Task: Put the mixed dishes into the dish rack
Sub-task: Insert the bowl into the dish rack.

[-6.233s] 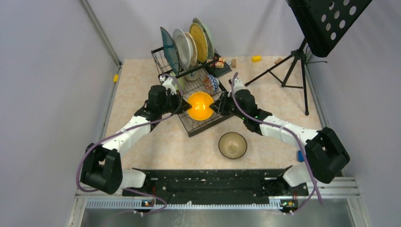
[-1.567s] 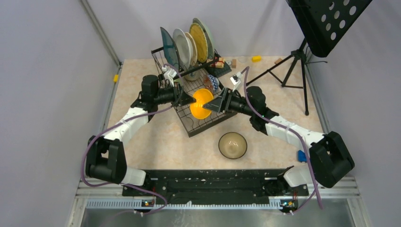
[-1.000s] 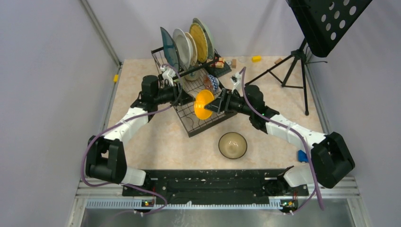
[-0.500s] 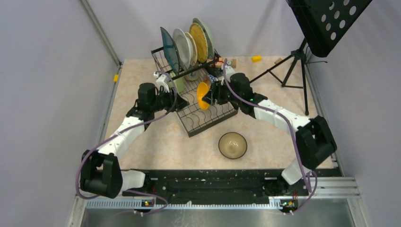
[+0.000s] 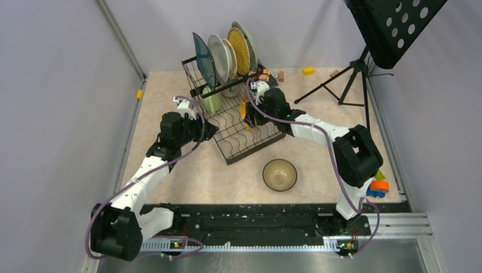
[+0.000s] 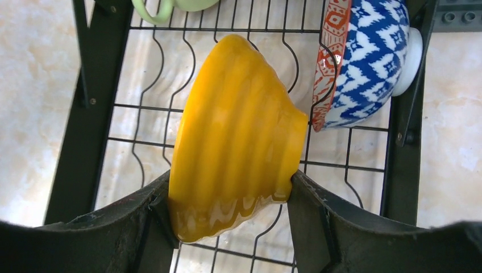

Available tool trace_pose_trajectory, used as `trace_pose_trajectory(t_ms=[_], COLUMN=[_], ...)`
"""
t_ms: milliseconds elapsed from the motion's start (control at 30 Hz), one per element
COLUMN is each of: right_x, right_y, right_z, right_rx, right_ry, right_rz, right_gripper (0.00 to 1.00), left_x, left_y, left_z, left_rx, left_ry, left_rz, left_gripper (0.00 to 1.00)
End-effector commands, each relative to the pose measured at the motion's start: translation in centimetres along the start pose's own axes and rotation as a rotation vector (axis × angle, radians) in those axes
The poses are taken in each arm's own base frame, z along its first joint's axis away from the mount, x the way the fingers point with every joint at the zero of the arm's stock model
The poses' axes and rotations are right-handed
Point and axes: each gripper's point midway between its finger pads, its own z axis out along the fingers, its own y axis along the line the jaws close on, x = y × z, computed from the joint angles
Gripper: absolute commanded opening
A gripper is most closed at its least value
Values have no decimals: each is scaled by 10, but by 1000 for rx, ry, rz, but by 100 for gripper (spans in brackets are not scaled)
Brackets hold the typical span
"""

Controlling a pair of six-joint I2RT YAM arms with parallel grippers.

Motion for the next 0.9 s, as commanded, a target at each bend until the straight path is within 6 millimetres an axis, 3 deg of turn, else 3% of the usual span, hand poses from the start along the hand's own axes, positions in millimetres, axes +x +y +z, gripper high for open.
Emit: trace_pose_trajectory(t_ms=[0, 333, 633, 867], right_x=[-45, -62, -42, -35], right_y=[7, -11, -15, -18], right_z=[17, 47, 76, 75], right_rx=[-24, 52, 18, -15], right_ry=[-127, -190, -113, -77], right_rz=[-129, -164, -200, -185], right_gripper=[27, 25, 25, 34], left_x=[-16, -13, -14, -12], left_y=[-1, 8, 10, 10], left_z=[0, -1, -3, -2], left_rx=[-7, -51, -67, -63], left_ry=[-65, -60, -68, -63], left_rz=[9, -1, 1, 3], left_gripper=[44, 44, 44, 44])
